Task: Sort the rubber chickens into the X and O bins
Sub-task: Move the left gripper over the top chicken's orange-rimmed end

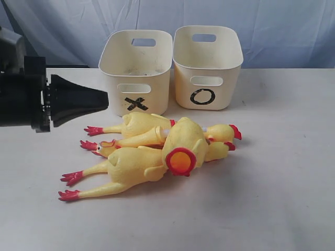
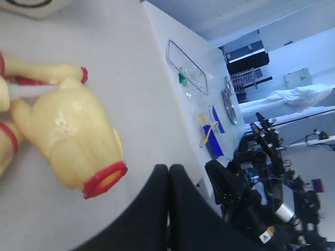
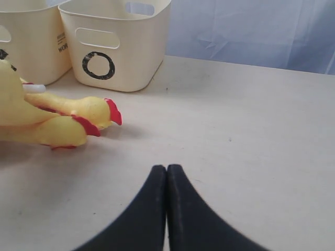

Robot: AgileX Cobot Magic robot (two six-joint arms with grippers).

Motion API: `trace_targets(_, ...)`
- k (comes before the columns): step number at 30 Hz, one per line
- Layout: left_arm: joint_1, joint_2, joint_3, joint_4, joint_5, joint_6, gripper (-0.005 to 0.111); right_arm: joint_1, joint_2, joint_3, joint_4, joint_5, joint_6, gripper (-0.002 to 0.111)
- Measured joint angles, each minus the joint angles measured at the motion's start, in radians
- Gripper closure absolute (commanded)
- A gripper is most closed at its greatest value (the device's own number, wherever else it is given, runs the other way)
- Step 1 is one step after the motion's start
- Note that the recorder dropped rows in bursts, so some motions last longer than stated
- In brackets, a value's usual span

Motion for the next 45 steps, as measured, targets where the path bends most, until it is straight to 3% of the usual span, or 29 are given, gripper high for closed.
trace_targets(6, -0.005, 0.105, 0.000, 0.043, 0.057, -0.151, 0.107, 0.000, 0.000, 0.000, 0.000, 0.000, 0.000, 0.109)
trace_targets(12, -0.109, 0.186, 0.000, 0.087, 0.063, -0.143, 0.107, 0.000, 0.000, 0.000, 0.000, 0.000, 0.000, 0.109)
trace_targets(16, -0.185, 0.207, 0.000, 0.091, 0.016, 0.087, 0.107, 0.000, 0.000, 0.000, 0.000, 0.000, 0.000, 0.109)
trace_targets(27, -0.279, 0.210, 0.000, 0.056, -0.268, 0.952, 0.106, 0.000, 0.000, 0.000, 0.000, 0.000, 0.000, 0.109)
trace_targets(31, -0.352, 0.210, -0.003, 0.050, -0.348, 1.127, 0.093, 0.000, 0.000, 0.000, 0.000, 0.000, 0.000, 0.109)
trace_targets(38, -0.434, 0.210, -0.003, -0.044, -0.422, 1.146, 0.055, 0.000, 0.000, 0.000, 0.002, 0.000, 0.000, 0.109)
trace_targets(45, -0.446, 0.210, -0.003, -0.142, -0.429, 1.146, 0.051, 0.000, 0.000, 0.000, 0.002, 0.000, 0.000, 0.109)
